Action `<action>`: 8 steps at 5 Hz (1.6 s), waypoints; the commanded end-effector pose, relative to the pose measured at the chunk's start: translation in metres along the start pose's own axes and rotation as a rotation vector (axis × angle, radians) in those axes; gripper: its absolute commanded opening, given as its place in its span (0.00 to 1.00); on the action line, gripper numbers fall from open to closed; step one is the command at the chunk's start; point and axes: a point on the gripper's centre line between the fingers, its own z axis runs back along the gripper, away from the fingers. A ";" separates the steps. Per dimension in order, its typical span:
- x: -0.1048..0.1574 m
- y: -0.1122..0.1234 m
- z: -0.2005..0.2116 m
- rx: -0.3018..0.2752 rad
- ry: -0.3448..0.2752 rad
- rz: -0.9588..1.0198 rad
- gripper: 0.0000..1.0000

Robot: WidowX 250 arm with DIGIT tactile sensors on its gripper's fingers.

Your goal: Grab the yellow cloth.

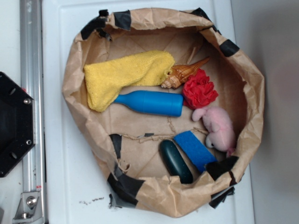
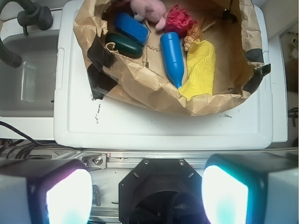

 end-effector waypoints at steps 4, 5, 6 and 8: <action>0.101 0.077 -0.166 0.122 0.203 0.029 1.00; 0.082 0.086 -0.193 0.133 0.234 0.020 1.00; 0.065 0.097 -0.210 0.157 0.297 0.028 1.00; 0.060 0.100 -0.213 0.171 0.256 0.061 0.00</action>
